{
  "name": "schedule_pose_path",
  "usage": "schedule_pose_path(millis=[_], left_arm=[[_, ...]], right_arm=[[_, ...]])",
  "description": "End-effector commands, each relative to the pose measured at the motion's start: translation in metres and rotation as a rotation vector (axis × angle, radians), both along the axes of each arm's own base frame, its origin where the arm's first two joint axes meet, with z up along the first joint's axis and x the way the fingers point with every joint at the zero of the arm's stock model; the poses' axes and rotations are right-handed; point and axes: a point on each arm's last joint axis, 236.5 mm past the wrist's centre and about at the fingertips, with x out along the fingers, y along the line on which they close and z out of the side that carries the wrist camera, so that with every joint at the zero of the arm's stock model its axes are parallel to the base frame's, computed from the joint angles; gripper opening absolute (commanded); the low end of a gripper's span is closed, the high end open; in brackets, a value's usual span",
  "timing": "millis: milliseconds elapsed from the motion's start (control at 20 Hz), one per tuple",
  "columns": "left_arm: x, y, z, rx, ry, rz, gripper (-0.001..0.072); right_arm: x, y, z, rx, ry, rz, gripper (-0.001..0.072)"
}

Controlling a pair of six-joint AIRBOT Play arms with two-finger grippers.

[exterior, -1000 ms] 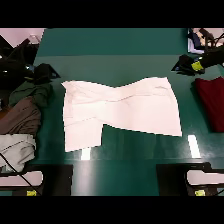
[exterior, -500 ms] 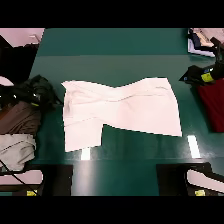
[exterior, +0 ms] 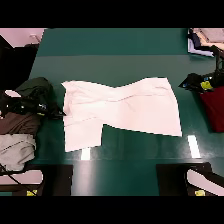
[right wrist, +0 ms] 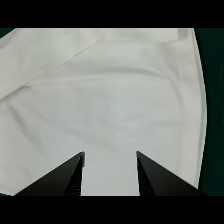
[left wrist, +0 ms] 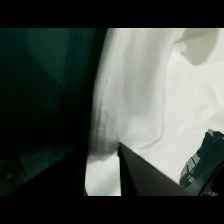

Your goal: Fold the shirts.

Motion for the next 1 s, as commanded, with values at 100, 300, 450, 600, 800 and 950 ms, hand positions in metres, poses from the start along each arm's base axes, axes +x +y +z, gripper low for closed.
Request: schedule_pose_path(millis=[100, 300, 450, 600, 800, 950], left_arm=[[-0.010, -0.007, 0.004, -0.031, 0.007, -0.052, 0.0021], [0.001, -0.004, 0.039, -0.005, -0.092, -0.074, 0.0020], [0.008, 0.005, 0.084, 0.082, -0.240, -0.094, 0.0021], [0.002, 0.004, 0.106, 0.105, -0.299, -0.107, 0.0022], [-0.004, 0.001, 0.106, 0.093, -0.278, -0.124, 0.0022], [-0.005, 0.001, 0.106, 0.091, -0.274, -0.124, 0.0022]], right_arm=[[-0.014, 0.002, -0.005, -0.006, 0.047, 0.035, 0.0376], [-0.056, 0.007, -0.041, 0.030, 0.217, 0.091, 0.0376], [-0.092, -0.007, -0.085, 0.094, 0.346, 0.031, 0.0376], [-0.132, -0.024, -0.121, 0.162, 0.458, -0.055, 0.0376], [-0.169, -0.020, -0.149, 0.309, 0.514, -0.120, 0.0391], [-0.174, -0.009, -0.163, 0.359, 0.495, -0.140, 0.0388]])
